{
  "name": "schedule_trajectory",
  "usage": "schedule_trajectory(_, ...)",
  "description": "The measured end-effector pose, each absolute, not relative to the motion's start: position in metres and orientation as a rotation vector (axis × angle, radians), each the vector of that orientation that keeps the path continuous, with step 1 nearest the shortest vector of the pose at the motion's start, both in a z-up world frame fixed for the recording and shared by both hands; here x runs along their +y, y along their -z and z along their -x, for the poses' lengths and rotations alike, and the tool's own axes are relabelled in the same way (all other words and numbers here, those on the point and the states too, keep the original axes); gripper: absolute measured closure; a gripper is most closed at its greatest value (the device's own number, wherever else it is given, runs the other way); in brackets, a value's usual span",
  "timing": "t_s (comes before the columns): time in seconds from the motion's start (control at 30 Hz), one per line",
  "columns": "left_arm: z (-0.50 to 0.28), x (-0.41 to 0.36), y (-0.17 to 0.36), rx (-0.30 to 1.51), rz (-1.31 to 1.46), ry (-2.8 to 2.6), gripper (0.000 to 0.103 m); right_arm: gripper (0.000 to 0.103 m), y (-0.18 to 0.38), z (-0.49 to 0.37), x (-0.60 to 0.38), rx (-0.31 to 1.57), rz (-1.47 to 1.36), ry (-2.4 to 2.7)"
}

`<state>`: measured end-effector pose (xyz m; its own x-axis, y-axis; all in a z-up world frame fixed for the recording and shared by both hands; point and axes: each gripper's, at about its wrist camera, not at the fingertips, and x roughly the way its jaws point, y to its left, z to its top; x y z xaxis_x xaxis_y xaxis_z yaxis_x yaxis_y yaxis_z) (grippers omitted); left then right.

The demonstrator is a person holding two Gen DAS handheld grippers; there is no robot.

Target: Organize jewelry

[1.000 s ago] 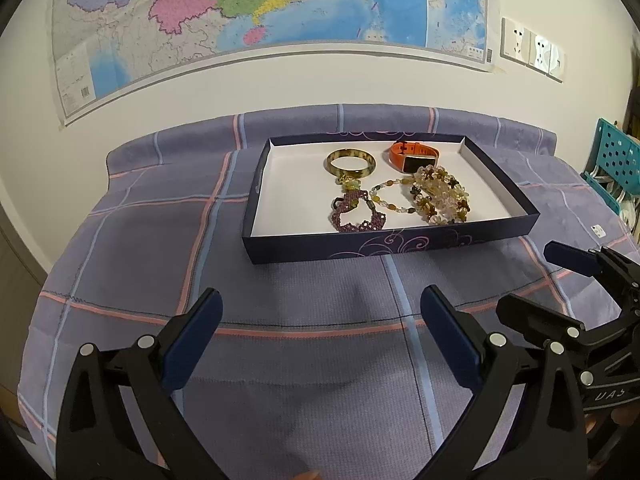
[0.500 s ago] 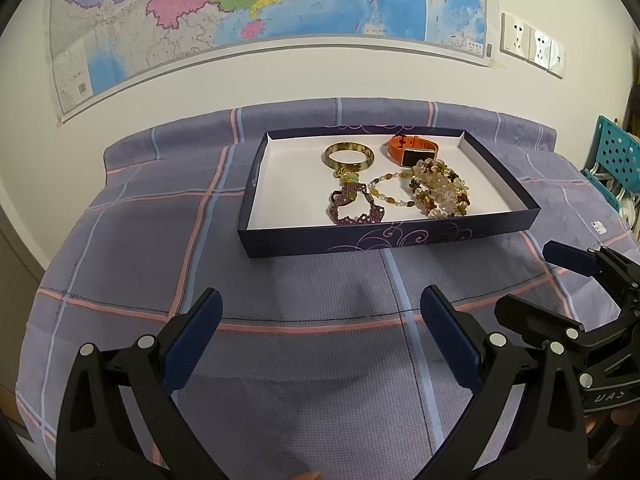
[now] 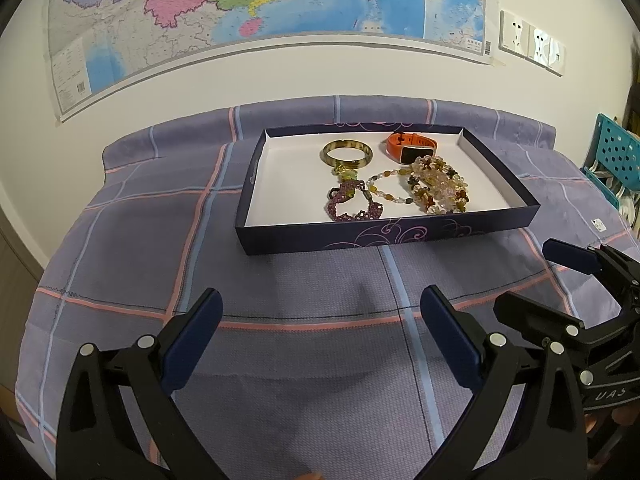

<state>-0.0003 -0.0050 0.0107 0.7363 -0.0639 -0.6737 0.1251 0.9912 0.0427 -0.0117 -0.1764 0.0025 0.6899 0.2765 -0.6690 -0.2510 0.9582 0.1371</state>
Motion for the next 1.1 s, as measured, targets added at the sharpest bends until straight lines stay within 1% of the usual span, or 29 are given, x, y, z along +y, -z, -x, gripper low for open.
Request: schedule_trajectory(1.1, 0.0035, -0.0116, -0.0062, 0.734, -0.091, 0.116, 0.006, 0.007, -0.0013, 0.0127, -0.1811, 0.756, -0.045, -0.291)
